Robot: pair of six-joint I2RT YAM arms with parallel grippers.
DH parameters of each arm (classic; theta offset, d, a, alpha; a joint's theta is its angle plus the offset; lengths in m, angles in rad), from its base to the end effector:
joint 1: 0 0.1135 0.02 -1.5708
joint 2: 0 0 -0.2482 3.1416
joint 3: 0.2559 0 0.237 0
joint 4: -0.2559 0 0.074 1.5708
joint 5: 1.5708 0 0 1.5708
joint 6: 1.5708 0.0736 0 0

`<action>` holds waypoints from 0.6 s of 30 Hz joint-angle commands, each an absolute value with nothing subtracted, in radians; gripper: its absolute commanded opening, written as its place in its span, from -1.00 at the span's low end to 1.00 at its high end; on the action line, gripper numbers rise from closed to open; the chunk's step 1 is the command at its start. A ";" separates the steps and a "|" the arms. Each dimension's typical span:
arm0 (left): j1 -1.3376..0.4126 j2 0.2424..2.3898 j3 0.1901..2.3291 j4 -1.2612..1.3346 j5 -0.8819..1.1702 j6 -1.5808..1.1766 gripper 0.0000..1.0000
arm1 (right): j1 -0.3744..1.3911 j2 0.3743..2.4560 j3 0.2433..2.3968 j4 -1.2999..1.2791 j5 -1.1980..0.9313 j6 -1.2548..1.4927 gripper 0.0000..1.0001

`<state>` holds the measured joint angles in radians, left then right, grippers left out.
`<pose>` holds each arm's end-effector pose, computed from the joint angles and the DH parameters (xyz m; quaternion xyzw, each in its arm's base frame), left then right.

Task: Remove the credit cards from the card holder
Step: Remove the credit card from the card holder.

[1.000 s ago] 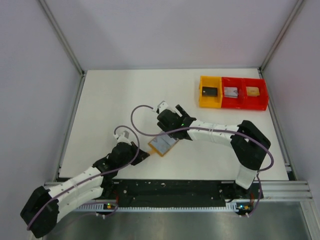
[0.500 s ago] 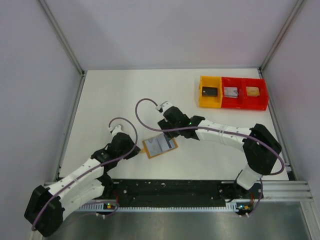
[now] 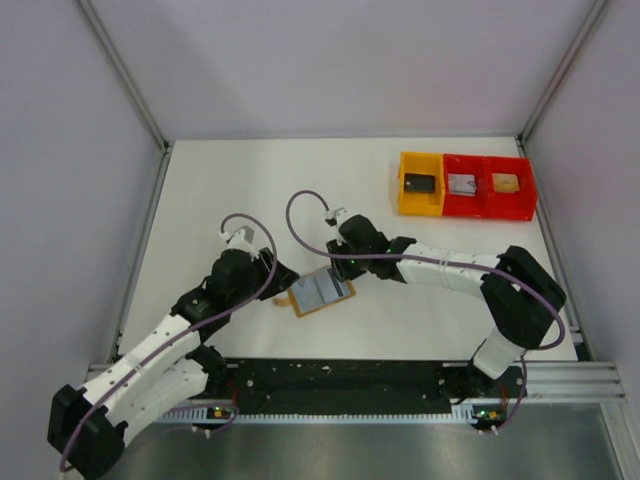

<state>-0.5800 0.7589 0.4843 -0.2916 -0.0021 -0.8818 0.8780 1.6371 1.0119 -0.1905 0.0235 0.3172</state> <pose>0.1686 -0.1103 0.2007 -0.1323 0.8664 -0.3207 0.3591 0.2304 0.2748 0.1681 -0.2531 0.8944 0.1984 0.3109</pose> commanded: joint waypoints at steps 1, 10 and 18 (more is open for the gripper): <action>-0.577 0.842 0.485 -0.059 0.156 -0.943 0.00 | 0.821 1.617 0.977 -0.074 -0.076 0.373 -0.40; -0.578 1.078 0.454 0.161 0.206 -0.985 0.02 | 0.787 1.643 0.916 -0.008 -0.133 0.417 -0.70; -0.577 1.210 0.449 0.229 0.224 -0.992 0.02 | 0.767 1.660 0.867 0.048 -0.173 0.456 -0.81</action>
<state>-0.5800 1.1732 0.4614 0.1249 0.2031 -0.9817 0.7788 1.6466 0.8780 -0.0250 -0.1352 0.4252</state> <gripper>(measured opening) 0.514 0.106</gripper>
